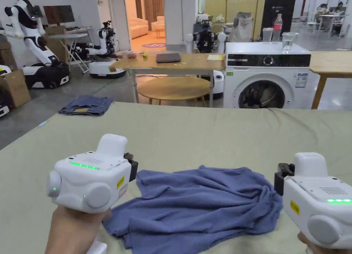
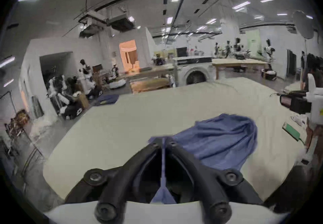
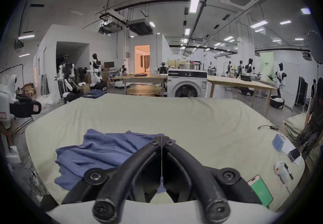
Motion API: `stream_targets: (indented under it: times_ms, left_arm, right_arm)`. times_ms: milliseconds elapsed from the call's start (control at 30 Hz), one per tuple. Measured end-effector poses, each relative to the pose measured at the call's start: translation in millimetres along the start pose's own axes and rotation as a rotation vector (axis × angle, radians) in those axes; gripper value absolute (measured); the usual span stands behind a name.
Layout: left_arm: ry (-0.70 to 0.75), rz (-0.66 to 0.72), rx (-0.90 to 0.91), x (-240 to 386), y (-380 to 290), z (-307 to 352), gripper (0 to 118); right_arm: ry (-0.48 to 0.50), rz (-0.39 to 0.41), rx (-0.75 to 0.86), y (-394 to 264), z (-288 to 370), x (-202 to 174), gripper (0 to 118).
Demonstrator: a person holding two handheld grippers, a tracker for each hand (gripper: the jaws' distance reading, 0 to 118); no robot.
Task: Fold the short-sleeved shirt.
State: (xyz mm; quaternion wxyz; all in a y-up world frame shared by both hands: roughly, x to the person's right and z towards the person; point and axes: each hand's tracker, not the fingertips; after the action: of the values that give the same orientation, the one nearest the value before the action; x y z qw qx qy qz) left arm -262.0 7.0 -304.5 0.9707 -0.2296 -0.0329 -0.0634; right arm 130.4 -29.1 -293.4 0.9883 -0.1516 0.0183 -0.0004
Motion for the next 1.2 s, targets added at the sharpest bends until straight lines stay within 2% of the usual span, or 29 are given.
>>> stream_targets:
  times_ms: [133, 267, 400, 433, 467, 500, 533, 567, 633, 700, 733, 767, 800, 833, 867, 900, 933, 967, 1000, 1133, 1200]
  left_arm:
    - [0.033, 0.092, -0.188, -51.9, -21.7, -39.9, 0]
    - [-0.008, 0.181, -0.328, -66.0, -51.2, -76.4, 0]
    - [0.019, 0.162, -0.375, -63.7, -75.3, -122.1, 0]
    - [0.024, 0.148, -0.391, -63.0, -78.9, -134.6, 4]
    - [0.019, 0.142, -0.404, -62.7, -82.0, -145.7, 29]
    - [0.018, 0.135, -0.456, -57.6, -87.2, -152.4, 78]
    - [0.016, 0.127, -0.479, -56.7, -91.9, -161.4, 118]
    - [0.042, 0.101, -0.427, -55.5, -93.1, -166.3, 118]
    - [0.089, 0.094, -0.504, -55.6, -102.2, -184.3, 117]
    - [0.078, 0.098, -0.547, -55.5, -110.5, -195.4, 114]
    - [0.075, 0.089, -0.583, -54.4, -114.2, -198.0, 102]
    - [0.025, 0.104, -0.572, -50.4, -114.6, -188.0, 96]
    - [0.043, 0.11, -0.542, -47.8, -111.3, -180.7, 91]
    - [0.029, 0.107, -0.528, -44.9, -106.9, -174.5, 69]
    - [0.003, 0.108, -0.521, -42.6, -103.4, -169.3, 43]
    - [-0.001, 0.115, -0.504, -40.2, -97.9, -156.7, 15]
    - [-0.026, 0.146, -0.484, -39.8, -94.8, -152.1, 0]
    - [-0.033, 0.181, -0.47, -39.4, -92.7, -147.9, 0]
    - [-0.025, 0.178, -0.461, -36.9, -89.1, -143.9, 0]
    - [-0.021, 0.144, -0.426, -29.0, -69.4, -129.9, 0]
    - [-0.024, 0.15, -0.422, -33.2, -61.7, -134.0, 0]
  right_arm:
    - [0.005, 0.004, -0.011, -6.0, -2.1, -3.8, 0]
    - [-0.003, -0.004, -0.031, -9.9, -9.0, 0.0, 0]
    - [-0.027, -0.005, -0.057, -12.5, -19.4, 10.3, 0]
    - [-0.035, -0.003, -0.063, -13.9, -22.8, 15.6, 0]
    - [-0.042, -0.004, -0.07, -14.3, -25.9, 19.4, 0]
    - [-0.049, -0.01, -0.08, -14.9, -29.9, 24.4, 0]
    - [-0.057, -0.014, -0.09, -15.6, -33.2, 28.5, 0]
    - [-0.068, -0.017, -0.1, -17.7, -37.1, 34.7, 0]
    - [-0.082, -0.021, -0.124, -22.0, -44.4, 45.2, 0]
    - [-0.097, -0.024, -0.176, -28.8, -53.3, 56.7, 0]
    - [-0.097, -0.027, -0.2, -33.1, -58.1, 62.5, 0]
    - [-0.085, -0.035, -0.234, -37.9, -63.2, 68.0, 0]
    - [-0.07, -0.043, -0.271, -43.1, -69.5, 73.4, 0]
    - [-0.055, -0.052, -0.311, -49.7, -75.8, 79.2, 10]
    - [-0.026, -0.068, -0.343, -55.5, -83.2, 83.7, 25]
    - [0.022, -0.099, -0.395, -63.1, -94.3, 89.5, 49]
    - [0.03, -0.113, -0.44, -70.6, -104.7, 93.7, 85]
    - [0.015, -0.106, -0.45, -77.4, -113.8, 94.9, 103]
    - [0.014, -0.094, -0.441, -83.0, -122.6, 96.7, 107]
    - [0.105, -0.063, -0.47, -88.4, -155.3, 96.9, 107]
    - [0.114, -0.044, -0.491, -92.9, -173.1, 96.9, 107]
